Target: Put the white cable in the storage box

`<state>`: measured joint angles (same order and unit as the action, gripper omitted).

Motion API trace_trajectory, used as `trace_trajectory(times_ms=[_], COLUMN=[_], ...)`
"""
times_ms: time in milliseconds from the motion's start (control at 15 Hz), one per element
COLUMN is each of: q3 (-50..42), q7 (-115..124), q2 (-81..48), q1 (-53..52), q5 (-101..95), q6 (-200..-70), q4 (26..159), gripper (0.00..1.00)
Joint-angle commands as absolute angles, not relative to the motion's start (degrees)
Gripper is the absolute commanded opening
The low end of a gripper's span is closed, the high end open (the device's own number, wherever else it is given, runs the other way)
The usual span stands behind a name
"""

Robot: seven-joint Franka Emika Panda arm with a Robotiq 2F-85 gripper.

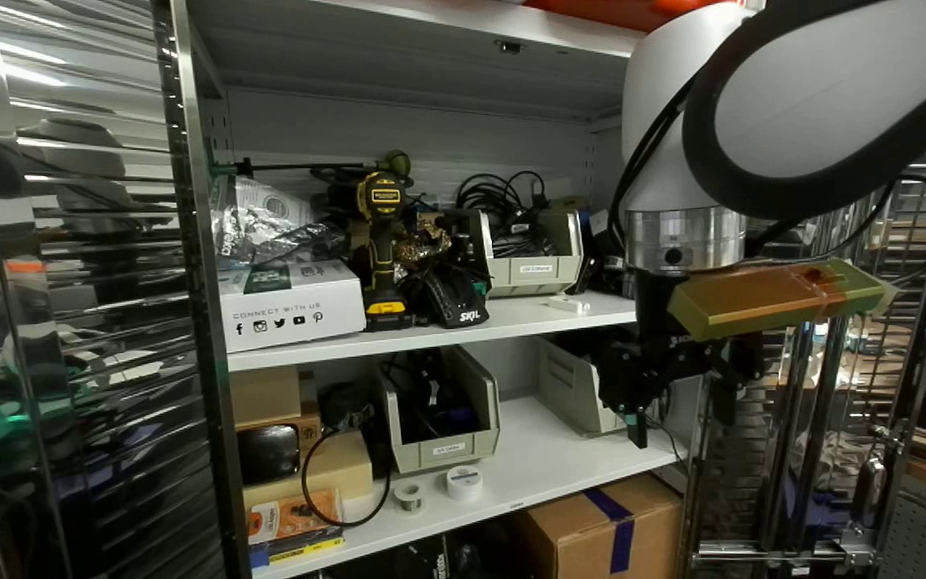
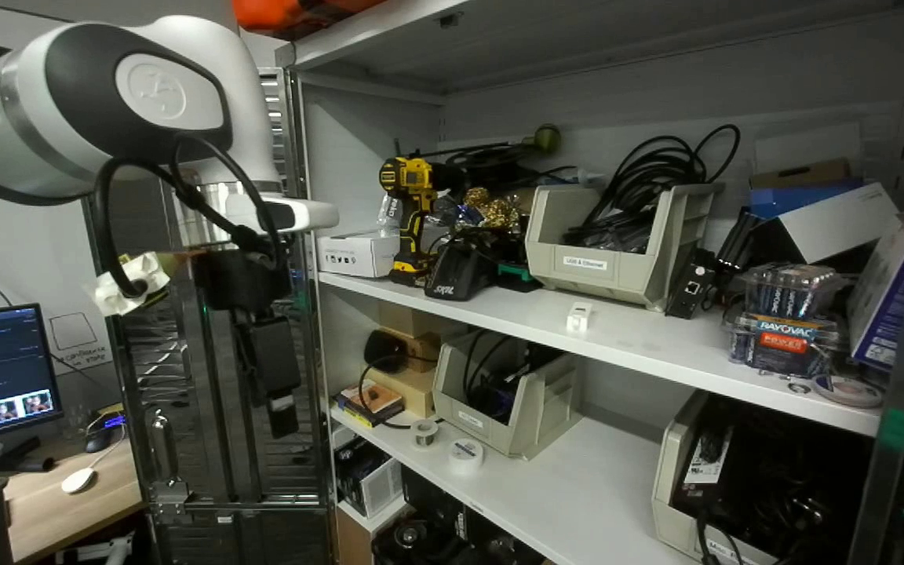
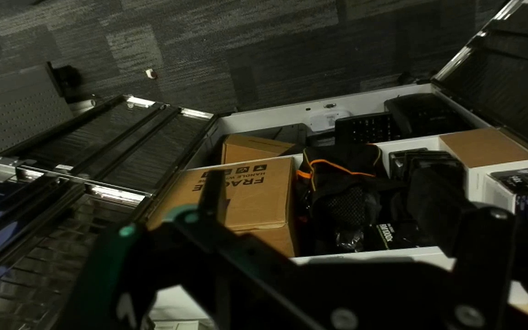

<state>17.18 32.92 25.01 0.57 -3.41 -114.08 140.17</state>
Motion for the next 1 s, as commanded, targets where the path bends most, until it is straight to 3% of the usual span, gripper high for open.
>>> trace_trajectory(times_ms=[0, 533, 933], q3=[14.7, 1.4, -1.2], q7=[30.9, 3.7, -8.3], q2=[22.4, 7.0, -4.7], q1=[1.0, 0.3, 1.1], q5=[-8.3, -0.8, 2.6], q6=[-113.6, -118.5, -115.2], q4=[136.6, 120.8, 105.0], gripper=[1.00, 1.00, 1.00])
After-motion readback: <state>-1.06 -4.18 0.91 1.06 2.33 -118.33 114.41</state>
